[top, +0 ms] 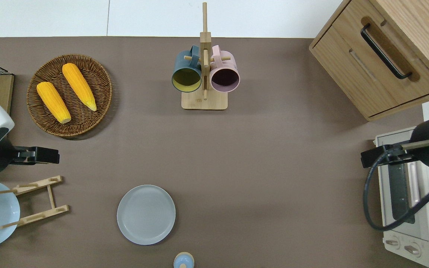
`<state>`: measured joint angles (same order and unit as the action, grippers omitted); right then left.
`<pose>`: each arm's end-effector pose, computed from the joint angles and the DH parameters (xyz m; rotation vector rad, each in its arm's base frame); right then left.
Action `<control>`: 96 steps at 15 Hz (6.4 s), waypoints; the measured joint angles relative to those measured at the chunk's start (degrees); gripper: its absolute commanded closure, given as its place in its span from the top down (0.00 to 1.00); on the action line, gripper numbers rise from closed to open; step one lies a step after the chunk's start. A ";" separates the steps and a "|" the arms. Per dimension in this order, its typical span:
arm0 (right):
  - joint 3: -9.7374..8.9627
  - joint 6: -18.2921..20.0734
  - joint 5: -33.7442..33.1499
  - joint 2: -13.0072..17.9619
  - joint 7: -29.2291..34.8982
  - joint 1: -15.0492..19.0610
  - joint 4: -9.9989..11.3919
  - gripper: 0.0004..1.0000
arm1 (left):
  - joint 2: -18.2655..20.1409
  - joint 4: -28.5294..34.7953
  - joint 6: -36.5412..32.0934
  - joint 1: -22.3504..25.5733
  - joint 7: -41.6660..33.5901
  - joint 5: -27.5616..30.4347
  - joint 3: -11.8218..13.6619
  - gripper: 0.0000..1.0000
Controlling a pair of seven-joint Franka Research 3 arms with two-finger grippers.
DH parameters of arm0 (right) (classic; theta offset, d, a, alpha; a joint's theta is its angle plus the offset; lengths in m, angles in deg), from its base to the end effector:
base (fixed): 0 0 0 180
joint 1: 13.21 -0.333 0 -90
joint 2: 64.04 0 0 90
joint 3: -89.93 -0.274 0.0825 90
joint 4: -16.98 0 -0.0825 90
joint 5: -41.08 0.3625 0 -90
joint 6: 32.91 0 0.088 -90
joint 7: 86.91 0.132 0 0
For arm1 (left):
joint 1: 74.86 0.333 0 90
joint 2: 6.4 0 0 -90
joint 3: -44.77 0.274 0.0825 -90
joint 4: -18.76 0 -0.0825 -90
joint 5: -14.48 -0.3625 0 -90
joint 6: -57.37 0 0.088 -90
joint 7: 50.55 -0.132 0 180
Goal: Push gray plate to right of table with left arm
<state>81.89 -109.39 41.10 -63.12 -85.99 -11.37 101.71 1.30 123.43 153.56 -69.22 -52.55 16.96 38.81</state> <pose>0.4971 0.0546 0.5872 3.1221 0.1438 -0.1999 0.5012 -0.0102 0.5200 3.1118 -0.0537 -0.0216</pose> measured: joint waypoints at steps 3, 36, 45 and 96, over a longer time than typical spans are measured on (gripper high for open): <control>0.00 0.00 0.00 0.00 0.00 0.00 0.00 0.98 | 0.06 -0.02 -0.04 0.00 0.00 0.00 -0.02 0.99; 0.00 0.00 0.00 0.00 0.00 0.00 0.00 0.98 | 9.57 16.02 2.89 -1.41 4.52 2.83 -6.78 0.99; 0.00 0.00 0.00 0.00 0.00 0.00 0.00 0.98 | 13.99 32.47 17.44 -3.21 4.77 4.65 -6.85 0.99; 0.00 0.00 0.00 0.00 0.00 0.00 0.00 0.98 | 8.22 52.69 47.52 -7.06 9.95 6.24 -7.93 0.00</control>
<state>81.89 -109.39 41.10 -63.12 -85.99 -11.37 101.71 9.52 176.12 201.08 -76.27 -42.60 23.20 30.88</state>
